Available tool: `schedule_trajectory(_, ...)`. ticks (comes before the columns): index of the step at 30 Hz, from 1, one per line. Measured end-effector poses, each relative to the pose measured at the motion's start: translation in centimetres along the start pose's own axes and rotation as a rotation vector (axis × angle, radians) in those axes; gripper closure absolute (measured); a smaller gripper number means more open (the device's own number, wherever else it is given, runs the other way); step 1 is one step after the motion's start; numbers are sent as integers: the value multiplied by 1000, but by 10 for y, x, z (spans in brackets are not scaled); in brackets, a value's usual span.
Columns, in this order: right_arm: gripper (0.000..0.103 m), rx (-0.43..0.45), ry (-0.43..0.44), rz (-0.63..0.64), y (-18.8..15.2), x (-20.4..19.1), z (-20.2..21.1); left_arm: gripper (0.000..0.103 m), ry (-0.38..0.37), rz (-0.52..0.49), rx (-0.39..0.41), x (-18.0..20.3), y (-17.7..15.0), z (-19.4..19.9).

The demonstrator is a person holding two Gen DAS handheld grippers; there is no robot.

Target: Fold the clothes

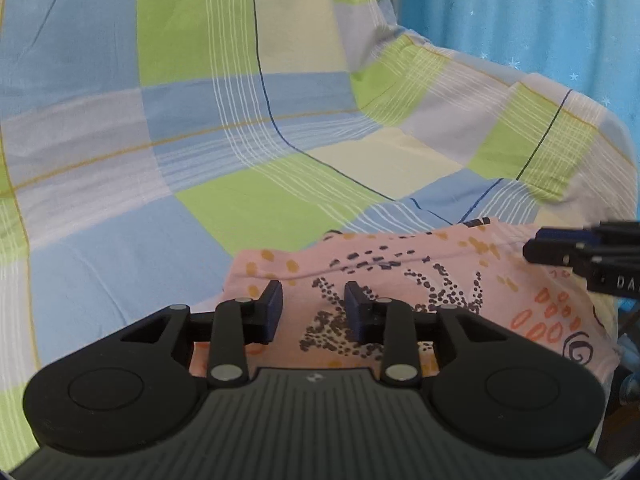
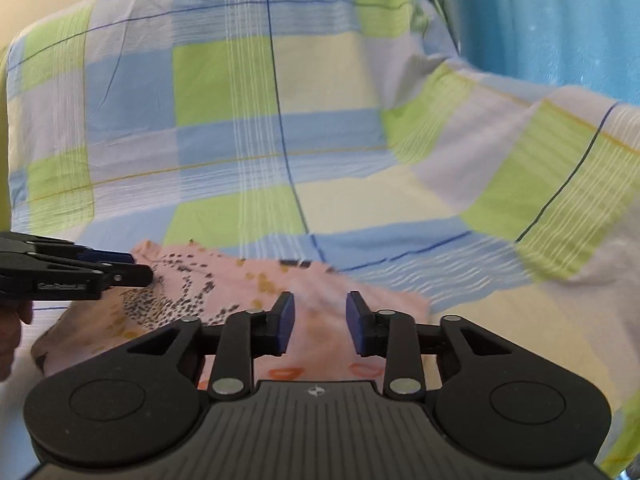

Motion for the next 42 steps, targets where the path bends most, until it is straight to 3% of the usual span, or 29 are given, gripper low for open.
schedule_trajectory(4,61,-45,49,-80,-7,-2,-12,70,-32,80,-24,-5,-2,-13)
schedule_trajectory(6,61,-78,58,-70,-11,-6,-22,64,-26,83,-22,-6,-1,-18)
schedule_trajectory(12,58,-27,-20,25,-1,-2,-22,62,41,68,27,-18,11,-17)
schedule_trajectory(14,52,-39,-32,37,-4,0,-25,59,51,93,13,-27,11,-18)
schedule_trajectory(19,52,-60,-30,77,-8,-2,-37,58,69,111,-45,-42,-3,-30)
schedule_trajectory(20,52,-59,-31,76,-8,-1,-38,60,67,117,-42,-43,-2,-30)
schedule_trajectory(21,62,-59,-31,72,-8,-1,-39,67,64,124,-42,-44,-2,-30)
schedule_trajectory(23,72,-60,-25,39,-8,1,-39,89,55,130,-39,-43,-1,-30)
schedule_trajectory(27,82,-46,-27,4,-4,2,-37,98,59,120,-11,-44,2,-31)
schedule_trajectory(32,83,-18,-35,19,0,5,-43,99,80,100,-1,-45,3,-39)
schedule_trajectory(37,73,70,-83,-40,17,18,-23,90,91,156,-4,-53,6,-32)
schedule_trajectory(38,64,72,-98,-57,18,23,-19,81,90,175,-6,-56,6,-30)
schedule_trajectory(39,59,59,-110,-87,16,30,-14,72,74,196,-16,-57,6,-28)
schedule_trajectory(42,59,-2,-85,-246,-1,50,-12,69,5,255,-52,-58,3,-23)
Point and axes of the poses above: each gripper's, at about its wrist camera, not at the fingertips, and z roughly against the way its jaws point, x to its right, y to its top, the point moved 7 cm from there along -z, roughly the way its jaws point, and after that the axes turned 11 degrees about x, right-handed, at the moved point
